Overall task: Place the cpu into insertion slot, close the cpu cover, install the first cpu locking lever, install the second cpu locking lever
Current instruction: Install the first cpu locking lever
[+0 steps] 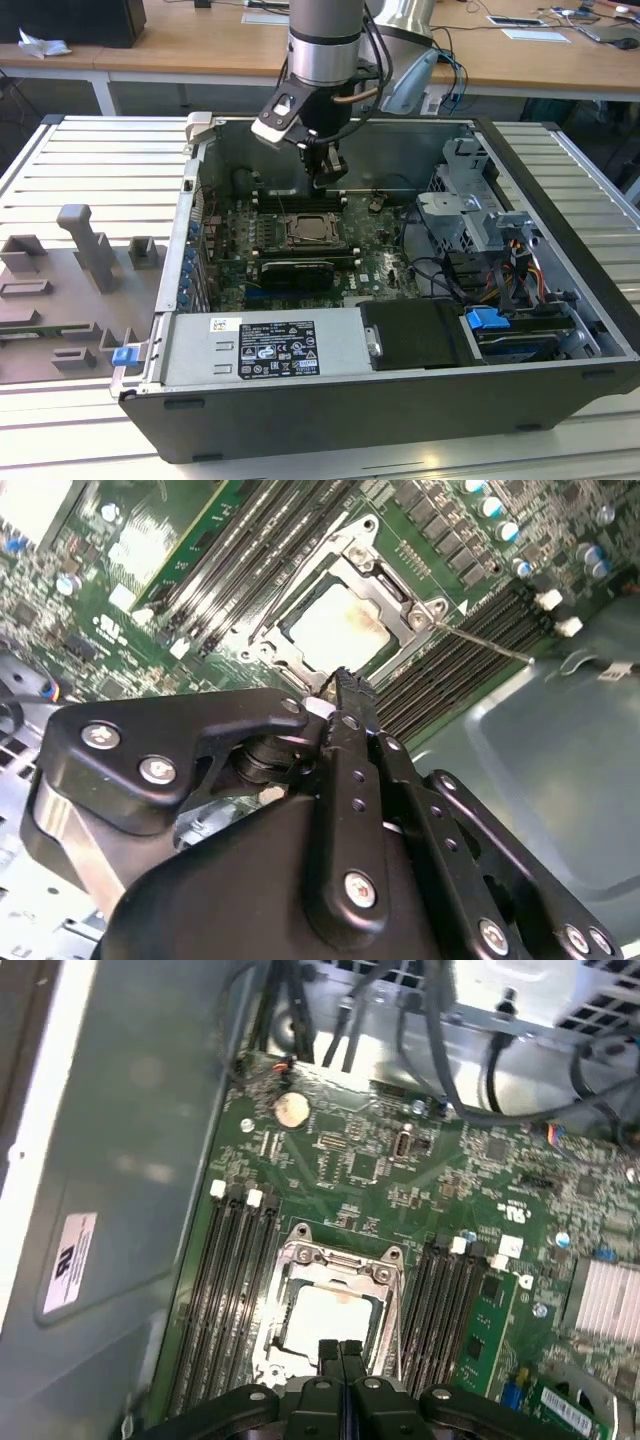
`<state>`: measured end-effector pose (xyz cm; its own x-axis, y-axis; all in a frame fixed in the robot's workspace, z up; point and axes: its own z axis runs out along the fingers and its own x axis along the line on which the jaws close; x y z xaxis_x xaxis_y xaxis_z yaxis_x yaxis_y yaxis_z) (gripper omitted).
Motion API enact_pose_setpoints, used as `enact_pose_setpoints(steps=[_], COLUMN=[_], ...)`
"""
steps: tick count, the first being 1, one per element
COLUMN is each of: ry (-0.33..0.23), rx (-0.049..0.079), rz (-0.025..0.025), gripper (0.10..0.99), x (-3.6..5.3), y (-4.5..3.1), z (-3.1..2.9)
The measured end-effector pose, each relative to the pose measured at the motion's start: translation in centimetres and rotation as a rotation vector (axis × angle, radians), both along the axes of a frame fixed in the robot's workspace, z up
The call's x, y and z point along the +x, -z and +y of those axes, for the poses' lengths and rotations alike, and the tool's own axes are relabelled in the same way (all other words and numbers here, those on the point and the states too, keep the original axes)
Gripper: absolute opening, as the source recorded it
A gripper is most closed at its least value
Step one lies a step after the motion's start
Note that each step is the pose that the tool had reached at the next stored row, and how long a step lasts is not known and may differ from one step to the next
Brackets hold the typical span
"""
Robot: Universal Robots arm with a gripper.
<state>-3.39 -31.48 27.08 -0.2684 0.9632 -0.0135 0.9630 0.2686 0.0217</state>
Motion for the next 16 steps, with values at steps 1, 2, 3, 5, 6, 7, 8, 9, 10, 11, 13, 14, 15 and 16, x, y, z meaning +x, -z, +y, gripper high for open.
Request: enact_pose_setpoints(steps=[1,2,3,5,6,7,8,9,10,11,13,14,15,16], ry=[-0.017,-0.032,-0.056,-0.088,-0.109,-0.124,-0.137,-0.153,-0.165,-0.184,-0.219,-0.231,-0.245,-0.289], rx=[0.0,0.0,0.0,0.0,0.0,0.0,0.0,0.0,0.0,0.0,0.0,0.0,0.0,0.0], rz=[0.0,0.0,0.0,0.0,0.0,0.0,0.0,0.0,0.0,0.0,0.0,0.0001,0.0001,0.0], gripper=[0.106,0.106,0.106,0.106,0.106,0.106,0.106,0.106,0.106,0.106,0.106,0.106,0.106,0.106], x=[0.0,0.0,0.0,0.0,0.0,0.0,0.0,0.0,0.0,0.0,0.0,-0.01,-0.01,-0.01], y=[0.0,0.0,0.0,0.0,0.0,0.0,0.01,0.01,0.01,0.02,0.03,0.04,0.05,0.08], z=[0.0,0.0,0.0,0.0,0.0,0.0,0.0,0.0,0.0,0.0,0.0,0.0,0.0,0.0])
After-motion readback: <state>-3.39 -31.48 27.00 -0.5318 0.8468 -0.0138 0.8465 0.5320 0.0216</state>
